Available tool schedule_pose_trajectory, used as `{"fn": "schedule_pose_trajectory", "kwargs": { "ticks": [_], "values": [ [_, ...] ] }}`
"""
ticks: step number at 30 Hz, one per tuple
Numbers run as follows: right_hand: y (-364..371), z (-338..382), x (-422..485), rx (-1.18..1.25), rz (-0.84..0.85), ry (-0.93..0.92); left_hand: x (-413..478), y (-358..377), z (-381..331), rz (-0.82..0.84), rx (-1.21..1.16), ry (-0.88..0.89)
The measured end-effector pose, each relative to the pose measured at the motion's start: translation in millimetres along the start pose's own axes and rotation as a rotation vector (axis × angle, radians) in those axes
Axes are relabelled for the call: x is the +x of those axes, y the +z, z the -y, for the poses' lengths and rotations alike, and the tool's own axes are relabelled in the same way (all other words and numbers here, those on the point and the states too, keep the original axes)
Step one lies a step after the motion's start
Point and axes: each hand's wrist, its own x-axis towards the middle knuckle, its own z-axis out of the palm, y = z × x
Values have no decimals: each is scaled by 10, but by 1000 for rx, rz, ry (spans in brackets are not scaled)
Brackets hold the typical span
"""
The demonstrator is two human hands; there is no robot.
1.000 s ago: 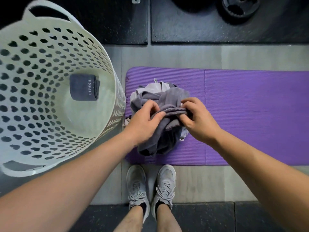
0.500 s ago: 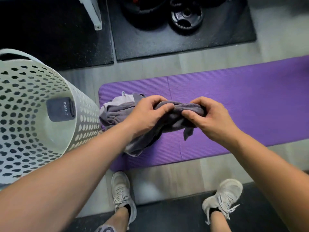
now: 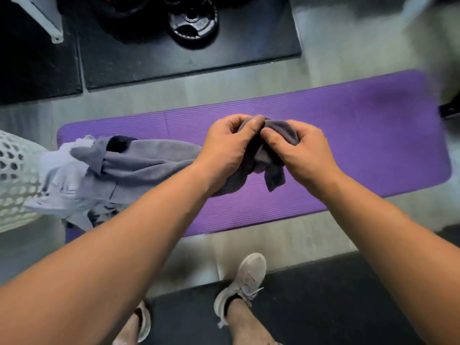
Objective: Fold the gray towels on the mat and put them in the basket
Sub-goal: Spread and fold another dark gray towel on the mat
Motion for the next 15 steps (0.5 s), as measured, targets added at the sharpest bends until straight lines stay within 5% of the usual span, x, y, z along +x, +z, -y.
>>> {"fn": "schedule_pose_trajectory", "kwargs": {
  "ticks": [5,11,15],
  "values": [
    [-689,-260,112,44,-57,12,199,724,61,76,-116,-53],
    [-1046,-501,538,-41,-71,-34,724,918,89,68,147,130],
    [-1251,-899,865,-271,-14,-39,1107,839,400,92,262,50]
  ]
}}
